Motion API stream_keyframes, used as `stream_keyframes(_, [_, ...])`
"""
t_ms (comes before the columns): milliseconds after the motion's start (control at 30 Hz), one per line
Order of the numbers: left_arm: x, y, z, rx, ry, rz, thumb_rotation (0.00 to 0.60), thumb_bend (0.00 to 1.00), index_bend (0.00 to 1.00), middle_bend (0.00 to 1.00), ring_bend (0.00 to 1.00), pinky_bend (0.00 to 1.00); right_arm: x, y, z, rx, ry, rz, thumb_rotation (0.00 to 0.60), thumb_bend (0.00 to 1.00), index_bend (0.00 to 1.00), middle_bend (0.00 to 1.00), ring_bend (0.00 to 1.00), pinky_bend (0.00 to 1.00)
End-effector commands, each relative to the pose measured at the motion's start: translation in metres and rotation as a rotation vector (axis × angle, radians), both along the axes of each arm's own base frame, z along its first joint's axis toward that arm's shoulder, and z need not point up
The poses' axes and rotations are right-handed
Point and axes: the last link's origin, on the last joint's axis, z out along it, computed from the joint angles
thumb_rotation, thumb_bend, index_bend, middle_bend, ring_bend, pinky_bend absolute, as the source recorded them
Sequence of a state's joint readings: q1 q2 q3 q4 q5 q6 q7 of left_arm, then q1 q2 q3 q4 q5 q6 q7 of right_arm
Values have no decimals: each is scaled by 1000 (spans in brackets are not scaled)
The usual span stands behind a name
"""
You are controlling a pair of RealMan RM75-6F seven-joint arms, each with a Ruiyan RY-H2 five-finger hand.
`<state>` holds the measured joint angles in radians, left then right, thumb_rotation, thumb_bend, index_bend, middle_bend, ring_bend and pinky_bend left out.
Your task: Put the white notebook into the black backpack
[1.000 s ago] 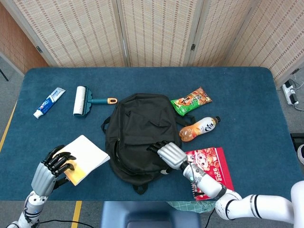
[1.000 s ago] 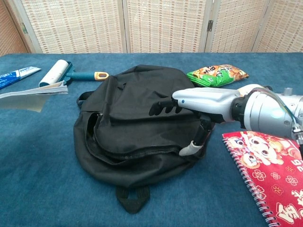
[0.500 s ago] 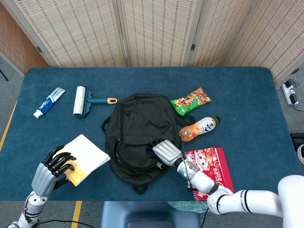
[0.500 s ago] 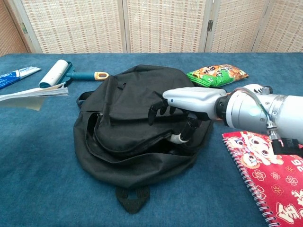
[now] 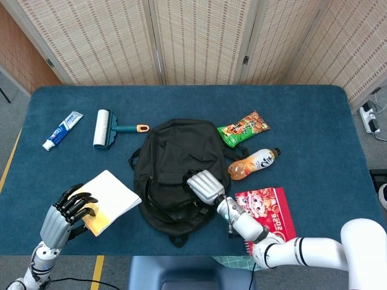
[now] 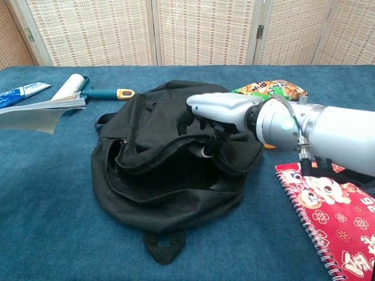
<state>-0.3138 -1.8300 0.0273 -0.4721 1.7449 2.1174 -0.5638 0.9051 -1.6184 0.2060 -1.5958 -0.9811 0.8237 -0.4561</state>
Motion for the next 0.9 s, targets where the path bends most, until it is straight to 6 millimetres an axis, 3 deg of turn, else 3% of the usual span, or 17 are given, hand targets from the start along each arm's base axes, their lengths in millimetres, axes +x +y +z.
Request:
stream_keyframes(33, [6, 2, 1, -10, -14, -38, 600, 575, 729, 486, 393, 258, 14, -15, 6, -43, -26, -16, 600, 591, 708, 375, 295, 297])
stream_keyframes(233, [21, 1, -3, -48, -37, -142, 600, 575, 729, 497, 404, 265, 37, -39, 8, -112, -45, -39, 600, 655, 780, 448, 342, 305])
stream_keyframes(467, [44, 2, -13, -105, -46, -263, 600, 576, 729, 506, 411, 270, 66, -59, 3, -188, -78, -74, 600, 715, 793, 472, 377, 305])
stream_keyframes(900, [79, 5, -30, -173, -68, -391, 600, 575, 730, 509, 413, 277, 96, -74, 5, -236, -177, -119, 600, 757, 800, 478, 385, 306])
